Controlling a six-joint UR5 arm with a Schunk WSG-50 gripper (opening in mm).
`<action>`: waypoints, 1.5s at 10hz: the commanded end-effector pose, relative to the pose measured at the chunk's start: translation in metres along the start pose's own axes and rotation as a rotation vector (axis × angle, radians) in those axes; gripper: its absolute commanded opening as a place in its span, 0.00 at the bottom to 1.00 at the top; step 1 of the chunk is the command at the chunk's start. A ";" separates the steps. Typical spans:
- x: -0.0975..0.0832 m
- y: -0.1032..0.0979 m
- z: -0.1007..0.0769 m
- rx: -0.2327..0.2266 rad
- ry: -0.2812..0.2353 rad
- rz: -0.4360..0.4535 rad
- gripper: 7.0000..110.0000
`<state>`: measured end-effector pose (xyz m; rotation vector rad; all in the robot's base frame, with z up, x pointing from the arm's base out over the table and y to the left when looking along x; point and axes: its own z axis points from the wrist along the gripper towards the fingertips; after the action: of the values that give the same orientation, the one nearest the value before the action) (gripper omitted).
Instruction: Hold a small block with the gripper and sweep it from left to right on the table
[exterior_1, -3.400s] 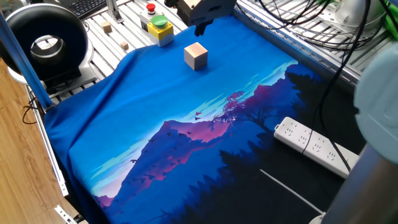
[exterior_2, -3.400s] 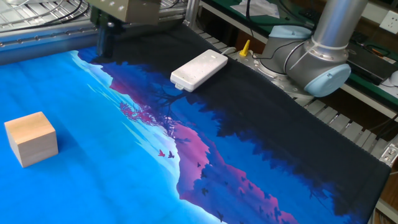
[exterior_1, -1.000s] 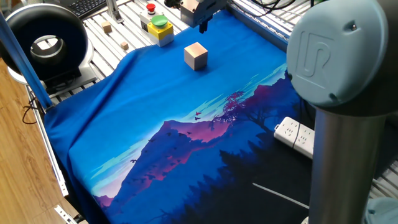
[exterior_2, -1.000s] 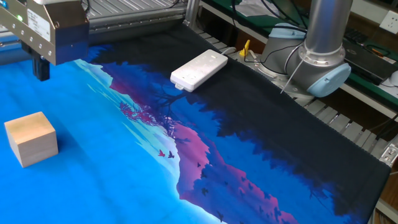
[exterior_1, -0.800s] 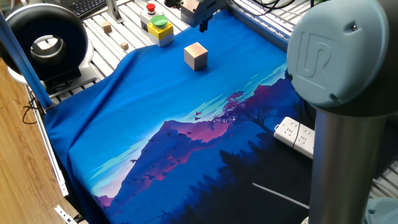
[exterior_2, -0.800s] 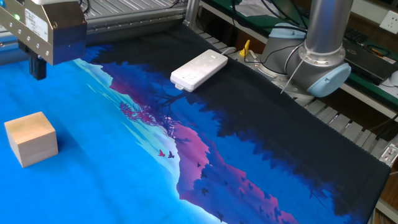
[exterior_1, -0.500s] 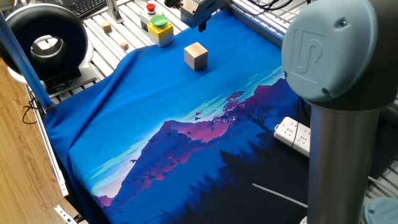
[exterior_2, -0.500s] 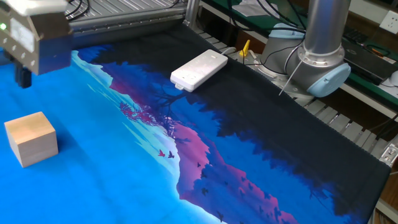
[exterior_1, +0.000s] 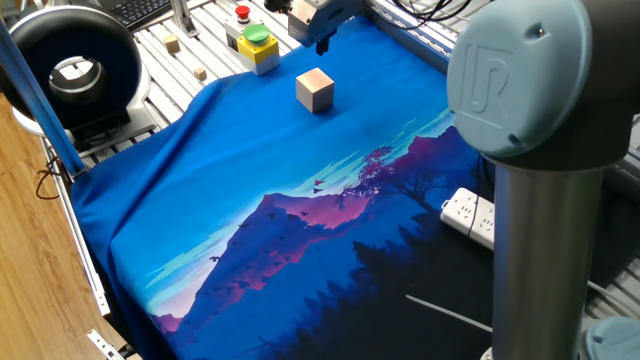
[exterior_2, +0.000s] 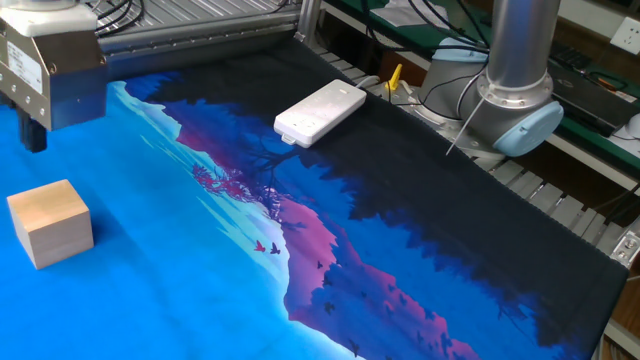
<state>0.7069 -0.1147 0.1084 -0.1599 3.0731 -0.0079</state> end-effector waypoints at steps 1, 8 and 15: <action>0.003 0.022 -0.002 -0.093 0.011 -0.026 0.00; -0.016 0.002 0.011 -0.027 -0.034 -0.085 0.97; -0.027 0.000 0.025 -0.025 -0.045 -0.030 0.97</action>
<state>0.7312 -0.1122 0.0902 -0.2429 3.0298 0.0173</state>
